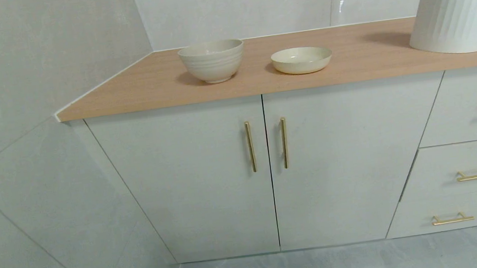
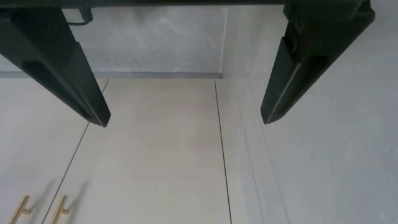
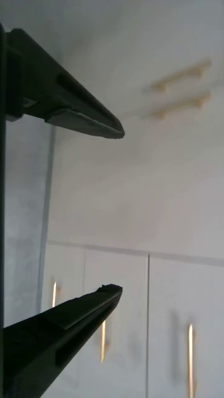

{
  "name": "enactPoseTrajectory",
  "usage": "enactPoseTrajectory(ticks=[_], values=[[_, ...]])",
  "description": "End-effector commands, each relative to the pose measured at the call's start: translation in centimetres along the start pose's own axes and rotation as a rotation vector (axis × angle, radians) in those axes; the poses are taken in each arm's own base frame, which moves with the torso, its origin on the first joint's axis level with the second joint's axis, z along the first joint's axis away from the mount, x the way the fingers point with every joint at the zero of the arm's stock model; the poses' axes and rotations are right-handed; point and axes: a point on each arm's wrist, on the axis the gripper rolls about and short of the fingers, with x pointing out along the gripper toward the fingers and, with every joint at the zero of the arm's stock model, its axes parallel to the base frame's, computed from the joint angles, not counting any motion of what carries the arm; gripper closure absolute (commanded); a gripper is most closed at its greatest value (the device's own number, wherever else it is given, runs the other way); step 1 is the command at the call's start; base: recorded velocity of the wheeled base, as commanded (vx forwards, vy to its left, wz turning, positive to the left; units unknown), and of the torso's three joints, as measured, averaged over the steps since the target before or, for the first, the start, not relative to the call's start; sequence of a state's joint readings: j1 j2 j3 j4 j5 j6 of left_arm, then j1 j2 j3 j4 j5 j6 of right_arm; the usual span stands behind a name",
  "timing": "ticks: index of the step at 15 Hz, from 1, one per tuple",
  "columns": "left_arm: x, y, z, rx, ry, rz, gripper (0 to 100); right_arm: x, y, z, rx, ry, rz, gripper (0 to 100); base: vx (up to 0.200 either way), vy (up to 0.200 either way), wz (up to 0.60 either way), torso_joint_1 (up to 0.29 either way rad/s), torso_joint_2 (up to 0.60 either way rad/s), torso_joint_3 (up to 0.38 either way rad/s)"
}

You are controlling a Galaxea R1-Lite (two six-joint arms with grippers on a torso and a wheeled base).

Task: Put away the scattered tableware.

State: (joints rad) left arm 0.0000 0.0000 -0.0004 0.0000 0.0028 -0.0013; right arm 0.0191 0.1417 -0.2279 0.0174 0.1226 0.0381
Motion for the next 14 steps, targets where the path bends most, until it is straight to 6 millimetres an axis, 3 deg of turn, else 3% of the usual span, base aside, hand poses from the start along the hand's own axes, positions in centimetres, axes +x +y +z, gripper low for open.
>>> enactPoseTrajectory(ticks=[1,3,5,9,14], values=[[0.0,0.0,0.0,0.0,0.0,0.0,0,6.8,-0.2,4.2,0.063,0.29,0.185,0,0.0,0.0,0.0,0.0,0.0,0.0],[0.0,0.0,0.0,0.0,0.0,0.0,0,13.2,-0.2,6.0,0.09,0.424,0.262,0,0.0,0.0,0.0,0.0,0.0,0.0],[0.0,0.0,0.0,0.0,0.0,0.0,0,19.1,1.6,6.7,0.079,0.454,0.395,0,0.0,0.0,0.0,0.0,0.0,0.0],[0.0,0.0,0.0,0.0,0.0,0.0,0,28.9,6.8,3.5,0.116,0.428,0.547,0,0.0,0.0,0.0,0.0,0.0,0.0],[0.0,0.0,0.0,0.0,0.0,0.0,0,34.8,12.6,1.9,0.146,0.373,0.669,0,0.0,0.0,0.0,0.0,0.0,0.0]])
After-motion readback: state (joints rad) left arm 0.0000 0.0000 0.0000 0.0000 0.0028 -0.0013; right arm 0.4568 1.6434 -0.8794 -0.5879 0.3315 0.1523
